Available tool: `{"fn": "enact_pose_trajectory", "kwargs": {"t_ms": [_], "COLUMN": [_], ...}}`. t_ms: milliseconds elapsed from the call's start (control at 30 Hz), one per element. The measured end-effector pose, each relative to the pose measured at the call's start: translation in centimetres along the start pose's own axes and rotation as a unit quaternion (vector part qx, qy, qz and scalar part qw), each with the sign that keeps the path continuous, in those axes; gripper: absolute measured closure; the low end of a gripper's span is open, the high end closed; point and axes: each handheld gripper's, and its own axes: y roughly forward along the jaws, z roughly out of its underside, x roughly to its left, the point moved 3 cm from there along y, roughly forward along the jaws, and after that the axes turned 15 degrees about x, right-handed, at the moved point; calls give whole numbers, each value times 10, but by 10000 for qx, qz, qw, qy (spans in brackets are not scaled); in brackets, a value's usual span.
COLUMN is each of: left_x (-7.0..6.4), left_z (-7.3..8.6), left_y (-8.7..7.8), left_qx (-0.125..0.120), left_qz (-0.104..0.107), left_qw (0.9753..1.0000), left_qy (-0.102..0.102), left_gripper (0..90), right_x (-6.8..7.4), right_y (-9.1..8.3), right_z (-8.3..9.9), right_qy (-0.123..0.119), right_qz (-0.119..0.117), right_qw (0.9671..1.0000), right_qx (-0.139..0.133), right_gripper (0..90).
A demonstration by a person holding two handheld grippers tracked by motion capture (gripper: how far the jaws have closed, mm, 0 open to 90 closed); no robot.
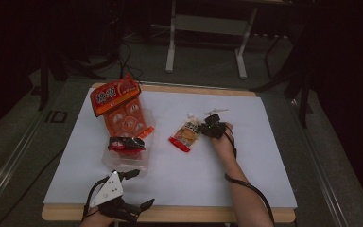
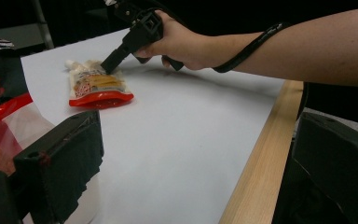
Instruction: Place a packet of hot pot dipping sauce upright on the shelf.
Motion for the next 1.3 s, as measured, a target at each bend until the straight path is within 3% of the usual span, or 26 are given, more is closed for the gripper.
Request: {"fn": "enact_pose_trajectory", "kwargs": {"t_ms": [467, 833, 1300], "left_x": [1, 0, -3], "left_z": [0, -1, -2], "left_y": [1, 0, 3], "left_qx": [-13, -51, -167], "left_qz": [13, 37, 158], "left_qw": [10000, 10000, 9997], "left_qy": [-14, -31, 1], "left_gripper": [24, 24, 24], "right_x": [7, 17, 39], "right_y": [-11, -37, -72], "right_z": [-5, -13, -19], "right_qy": [57, -118, -351], "right_qz": [-99, -233, -551], "right_qw": [9999, 9991, 9945], "right_qx": [14, -327, -815], "right_gripper": [895, 896, 898]}}
